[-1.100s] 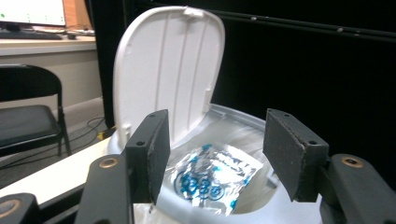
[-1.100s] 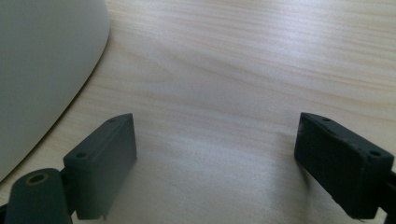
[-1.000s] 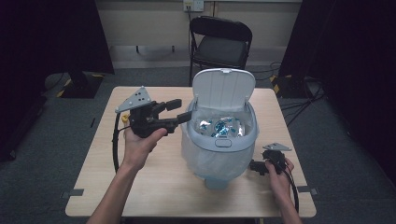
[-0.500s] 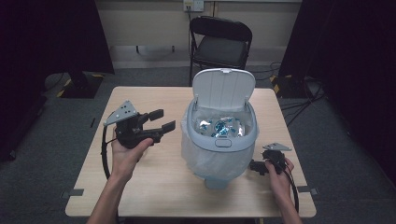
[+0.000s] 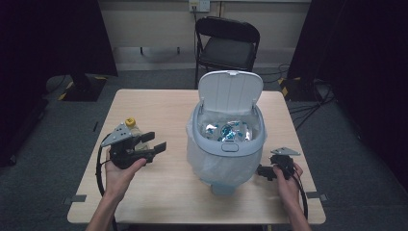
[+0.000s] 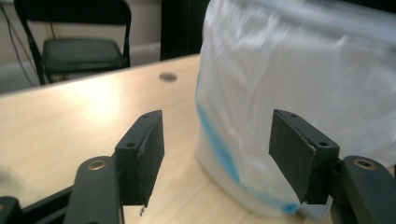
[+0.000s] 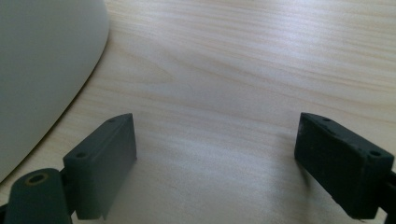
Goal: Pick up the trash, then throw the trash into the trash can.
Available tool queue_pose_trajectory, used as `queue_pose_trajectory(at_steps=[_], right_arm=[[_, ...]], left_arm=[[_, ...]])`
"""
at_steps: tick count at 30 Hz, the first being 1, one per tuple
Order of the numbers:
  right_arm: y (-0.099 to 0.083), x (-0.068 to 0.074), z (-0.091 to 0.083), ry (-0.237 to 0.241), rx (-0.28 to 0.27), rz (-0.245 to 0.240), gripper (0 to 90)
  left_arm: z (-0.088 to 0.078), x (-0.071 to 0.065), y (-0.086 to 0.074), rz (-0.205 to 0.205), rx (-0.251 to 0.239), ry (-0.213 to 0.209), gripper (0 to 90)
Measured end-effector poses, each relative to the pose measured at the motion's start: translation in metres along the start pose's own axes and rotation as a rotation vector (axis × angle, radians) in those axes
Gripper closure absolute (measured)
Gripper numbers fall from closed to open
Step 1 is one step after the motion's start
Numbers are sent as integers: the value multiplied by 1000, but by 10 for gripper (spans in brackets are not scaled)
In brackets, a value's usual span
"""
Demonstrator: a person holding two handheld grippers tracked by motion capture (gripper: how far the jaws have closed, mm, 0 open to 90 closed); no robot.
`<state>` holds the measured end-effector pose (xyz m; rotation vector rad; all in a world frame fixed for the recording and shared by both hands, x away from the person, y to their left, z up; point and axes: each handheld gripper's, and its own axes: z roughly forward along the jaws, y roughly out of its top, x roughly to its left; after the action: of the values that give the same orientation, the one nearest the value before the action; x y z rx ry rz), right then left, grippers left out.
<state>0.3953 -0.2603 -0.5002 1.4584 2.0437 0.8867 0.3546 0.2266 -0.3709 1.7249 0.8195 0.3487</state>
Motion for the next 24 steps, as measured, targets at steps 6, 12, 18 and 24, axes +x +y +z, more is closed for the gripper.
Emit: queue_pose_trajectory(at_steps=[6, 12, 18, 24], right_arm=[[0, 0, 0, 0, 0, -1, 115], [0, 0, 0, 0, 0, -1, 115], [0, 0, 0, 1, 0, -1, 115], [0, 0, 0, 1, 0, -1, 115]], left_arm=[[3, 6, -28, -12, 75, 17, 364], [-3, 16, -41, -31, 108, 60, 357], [-11, 29, -57, -49, 149, 74, 350], [-15, 51, -81, -131, 209, 143, 309]])
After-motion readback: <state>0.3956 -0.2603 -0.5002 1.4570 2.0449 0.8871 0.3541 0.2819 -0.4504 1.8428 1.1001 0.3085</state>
